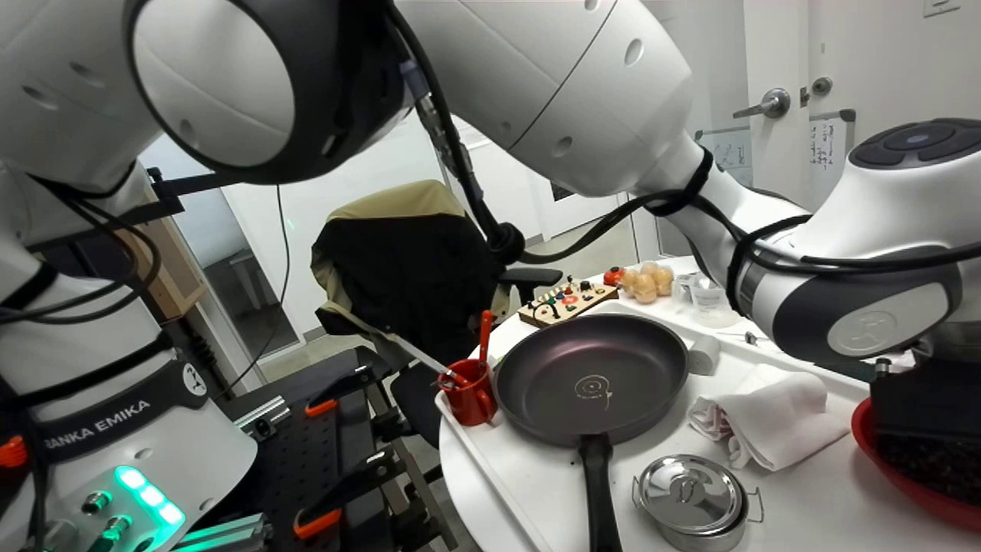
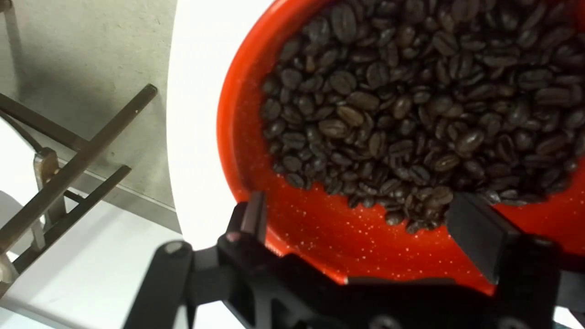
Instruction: Move the red bowl backwards.
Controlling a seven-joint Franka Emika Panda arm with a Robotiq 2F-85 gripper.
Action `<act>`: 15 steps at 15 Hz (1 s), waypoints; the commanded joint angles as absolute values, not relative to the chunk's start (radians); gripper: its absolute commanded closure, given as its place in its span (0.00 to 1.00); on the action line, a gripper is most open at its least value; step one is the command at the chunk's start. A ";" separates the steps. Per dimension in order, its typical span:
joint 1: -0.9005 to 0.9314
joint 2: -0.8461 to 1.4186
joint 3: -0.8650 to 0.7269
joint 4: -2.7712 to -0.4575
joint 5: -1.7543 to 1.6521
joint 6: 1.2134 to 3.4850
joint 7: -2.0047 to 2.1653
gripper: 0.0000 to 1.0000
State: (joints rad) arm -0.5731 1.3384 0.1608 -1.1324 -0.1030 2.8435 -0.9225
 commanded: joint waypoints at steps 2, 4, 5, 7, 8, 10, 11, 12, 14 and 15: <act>-0.562 1.296 0.131 -1.150 -0.103 2.830 -0.893 0.00; -0.561 1.290 0.126 -1.152 -0.103 2.831 -0.891 0.00; -0.560 1.287 0.124 -1.154 -0.103 2.832 -0.890 0.00; -0.560 1.278 0.120 -1.159 -0.103 2.834 -0.888 0.00; -0.560 1.275 0.119 -1.161 -0.103 2.833 -0.886 0.00; -0.561 1.266 0.115 -1.171 -0.102 2.833 -0.881 0.00; -0.561 1.258 0.113 -1.179 -0.102 2.829 -0.876 0.00; -0.559 1.251 0.107 -1.185 -0.102 2.826 -0.868 0.00; -0.544 1.227 0.077 -1.207 -0.106 2.796 -0.837 0.00; -0.535 1.211 0.059 -1.220 -0.107 2.771 -0.819 0.00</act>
